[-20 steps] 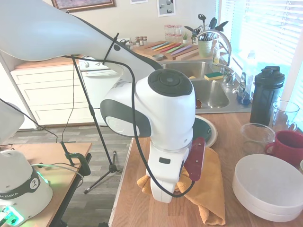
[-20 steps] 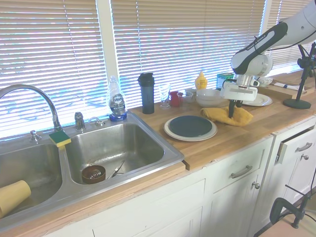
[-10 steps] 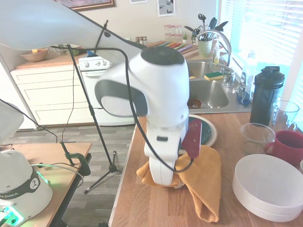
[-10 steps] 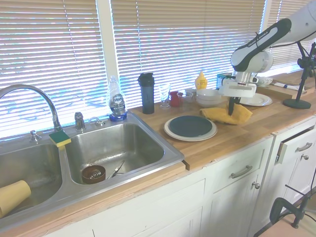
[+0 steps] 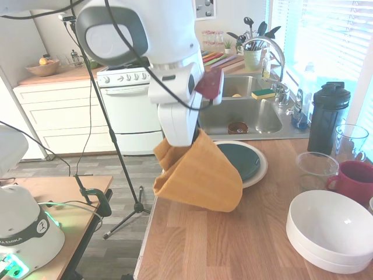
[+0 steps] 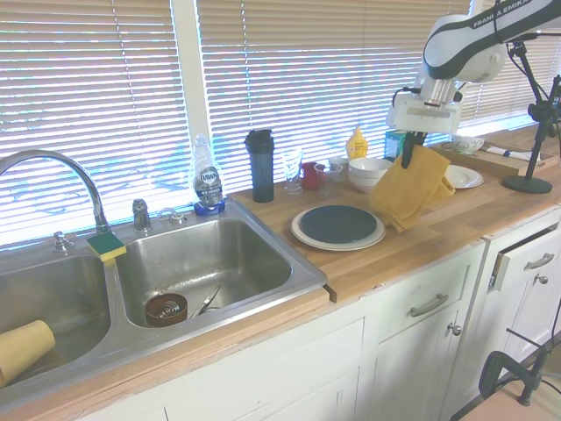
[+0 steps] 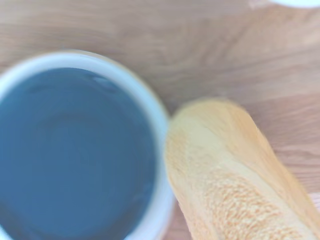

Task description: Wipe the blue plate in clockwise motion

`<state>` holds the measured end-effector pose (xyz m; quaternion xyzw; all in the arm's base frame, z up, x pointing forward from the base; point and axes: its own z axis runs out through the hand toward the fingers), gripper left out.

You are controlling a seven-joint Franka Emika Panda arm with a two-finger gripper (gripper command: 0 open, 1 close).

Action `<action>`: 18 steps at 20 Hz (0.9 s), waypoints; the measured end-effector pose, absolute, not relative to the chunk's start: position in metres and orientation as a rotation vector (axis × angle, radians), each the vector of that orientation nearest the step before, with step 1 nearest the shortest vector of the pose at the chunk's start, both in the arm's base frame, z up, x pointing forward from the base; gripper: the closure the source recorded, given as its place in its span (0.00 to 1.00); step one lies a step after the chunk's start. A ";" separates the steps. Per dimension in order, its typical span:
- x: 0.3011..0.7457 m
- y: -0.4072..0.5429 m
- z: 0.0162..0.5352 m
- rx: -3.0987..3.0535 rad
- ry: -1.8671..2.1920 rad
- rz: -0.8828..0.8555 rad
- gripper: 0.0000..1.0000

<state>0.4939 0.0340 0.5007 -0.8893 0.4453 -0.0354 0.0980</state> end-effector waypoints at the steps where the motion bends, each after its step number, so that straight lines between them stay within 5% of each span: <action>1: 0.495 0.042 0.508 -2.631 1.309 -0.116 1.00; 10: 0.509 0.145 0.565 -2.666 1.208 -0.196 1.00; 18: 0.514 0.236 0.528 -2.760 1.139 -0.151 1.00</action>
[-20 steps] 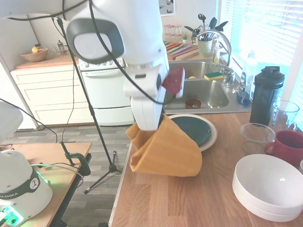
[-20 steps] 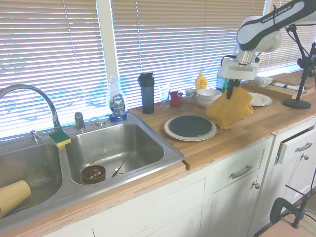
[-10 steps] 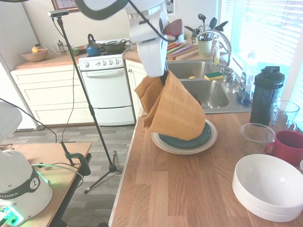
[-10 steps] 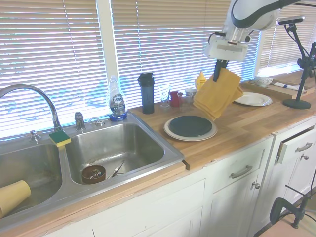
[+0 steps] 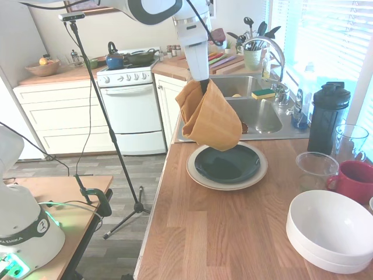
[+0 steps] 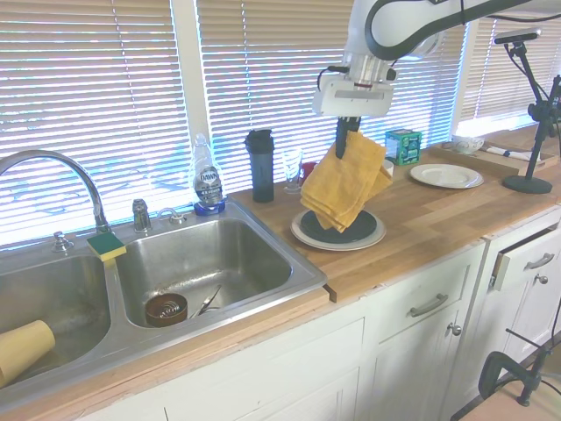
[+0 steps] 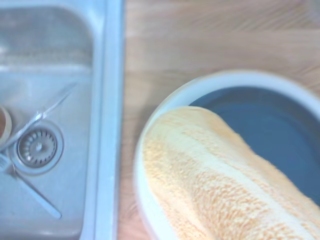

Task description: Wipe the blue plate in clockwise motion

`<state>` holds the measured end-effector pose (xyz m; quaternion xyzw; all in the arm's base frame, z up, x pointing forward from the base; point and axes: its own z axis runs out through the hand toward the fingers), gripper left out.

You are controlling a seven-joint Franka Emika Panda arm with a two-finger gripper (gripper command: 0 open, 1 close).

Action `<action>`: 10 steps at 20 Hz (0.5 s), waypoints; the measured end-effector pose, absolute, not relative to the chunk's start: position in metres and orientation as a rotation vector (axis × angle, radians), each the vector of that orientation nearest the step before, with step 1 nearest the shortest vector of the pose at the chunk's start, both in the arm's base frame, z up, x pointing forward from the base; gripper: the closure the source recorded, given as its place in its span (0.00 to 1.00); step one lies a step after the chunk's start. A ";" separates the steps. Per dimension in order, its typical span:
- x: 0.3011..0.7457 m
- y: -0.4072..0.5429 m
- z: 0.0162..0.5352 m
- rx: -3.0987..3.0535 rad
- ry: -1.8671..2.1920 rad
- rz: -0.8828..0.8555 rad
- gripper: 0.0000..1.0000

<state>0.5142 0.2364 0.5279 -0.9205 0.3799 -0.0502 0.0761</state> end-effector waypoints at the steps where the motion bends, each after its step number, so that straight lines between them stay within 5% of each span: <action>1: 0.516 0.238 0.522 -2.765 1.141 -0.142 1.00; 10: 0.529 0.194 0.445 -2.812 1.268 -0.043 1.00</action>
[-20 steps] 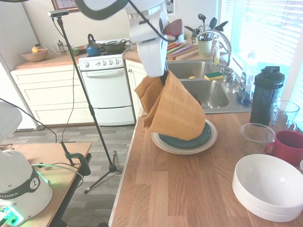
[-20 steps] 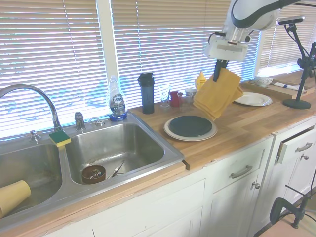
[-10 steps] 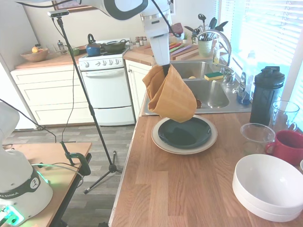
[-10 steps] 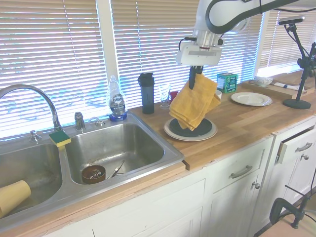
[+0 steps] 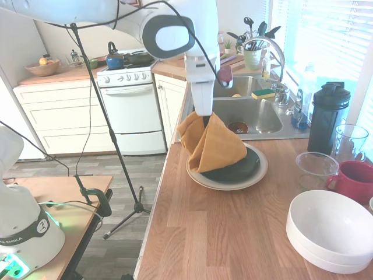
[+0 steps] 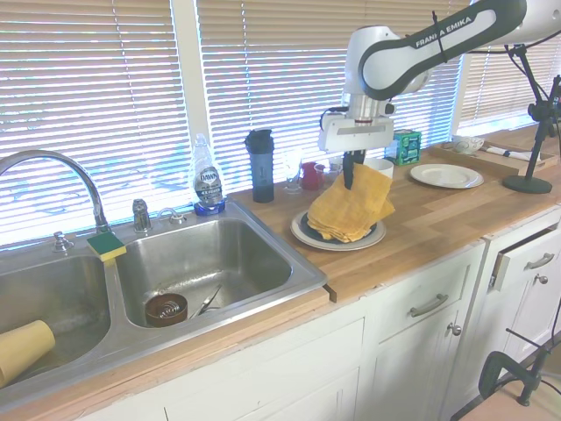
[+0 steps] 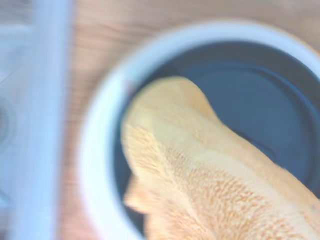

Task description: Wipe the blue plate in clockwise motion

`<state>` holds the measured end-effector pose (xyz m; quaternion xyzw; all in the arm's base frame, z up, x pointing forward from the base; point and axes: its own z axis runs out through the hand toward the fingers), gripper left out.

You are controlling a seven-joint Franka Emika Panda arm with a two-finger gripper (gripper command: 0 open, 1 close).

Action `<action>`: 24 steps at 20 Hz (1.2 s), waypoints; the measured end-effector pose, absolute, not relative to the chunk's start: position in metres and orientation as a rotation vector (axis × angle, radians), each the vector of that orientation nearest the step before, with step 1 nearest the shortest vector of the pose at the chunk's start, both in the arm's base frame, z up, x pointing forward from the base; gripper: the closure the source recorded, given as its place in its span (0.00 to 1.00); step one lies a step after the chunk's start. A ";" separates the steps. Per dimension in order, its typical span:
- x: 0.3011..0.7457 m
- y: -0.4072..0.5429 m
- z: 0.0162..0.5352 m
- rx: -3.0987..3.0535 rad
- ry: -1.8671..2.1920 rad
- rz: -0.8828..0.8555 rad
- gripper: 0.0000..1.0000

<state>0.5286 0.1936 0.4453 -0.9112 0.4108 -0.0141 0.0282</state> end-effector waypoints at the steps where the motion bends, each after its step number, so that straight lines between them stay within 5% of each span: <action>1: 0.528 0.186 0.437 -2.820 1.278 -0.042 1.00; 13: 0.472 0.167 0.362 -2.984 1.196 -0.071 1.00; 24: 0.454 0.233 0.372 -3.005 1.059 -0.153 1.00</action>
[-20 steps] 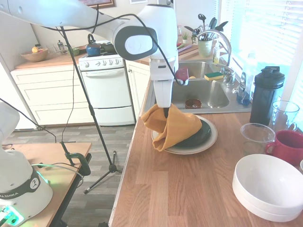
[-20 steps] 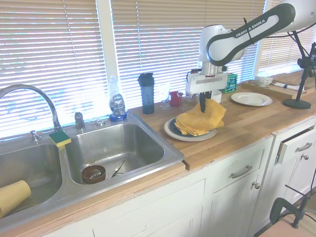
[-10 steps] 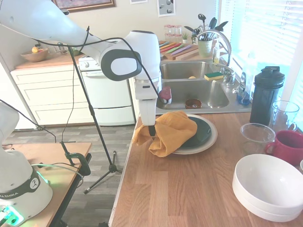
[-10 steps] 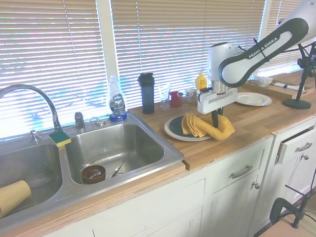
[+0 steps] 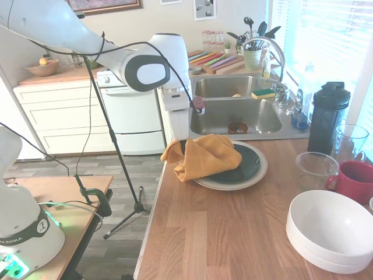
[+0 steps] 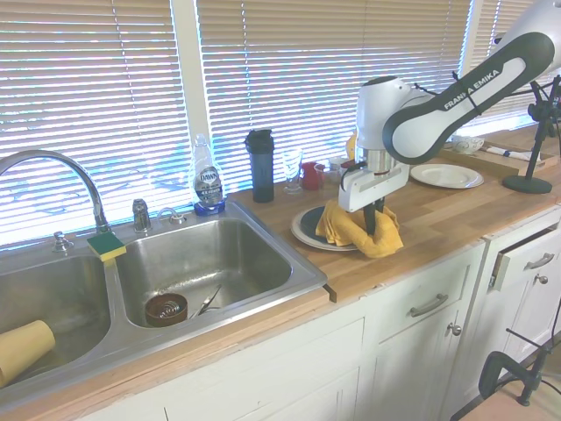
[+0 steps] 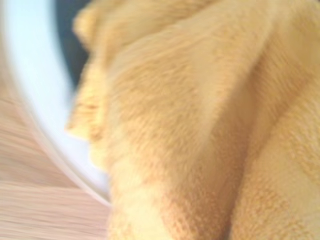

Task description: Wipe the blue plate in clockwise motion

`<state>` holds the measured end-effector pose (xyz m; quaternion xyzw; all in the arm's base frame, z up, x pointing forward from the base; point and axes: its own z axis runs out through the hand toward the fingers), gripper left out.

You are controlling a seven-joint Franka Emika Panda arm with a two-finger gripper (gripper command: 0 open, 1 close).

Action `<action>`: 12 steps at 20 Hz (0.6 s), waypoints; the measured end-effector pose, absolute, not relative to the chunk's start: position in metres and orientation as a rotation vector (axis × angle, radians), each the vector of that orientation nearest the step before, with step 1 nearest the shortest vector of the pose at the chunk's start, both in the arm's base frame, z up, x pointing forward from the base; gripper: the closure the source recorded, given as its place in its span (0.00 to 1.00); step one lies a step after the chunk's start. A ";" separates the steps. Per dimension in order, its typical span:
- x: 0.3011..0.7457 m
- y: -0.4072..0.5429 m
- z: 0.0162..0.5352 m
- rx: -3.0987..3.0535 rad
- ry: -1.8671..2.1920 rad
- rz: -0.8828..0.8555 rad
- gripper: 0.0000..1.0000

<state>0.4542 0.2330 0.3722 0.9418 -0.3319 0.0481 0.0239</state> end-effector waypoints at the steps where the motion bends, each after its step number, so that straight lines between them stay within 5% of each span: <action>1: 0.456 0.239 0.375 2.920 -1.027 0.158 1.00; 12: 0.518 0.267 0.368 2.922 -1.084 0.194 1.00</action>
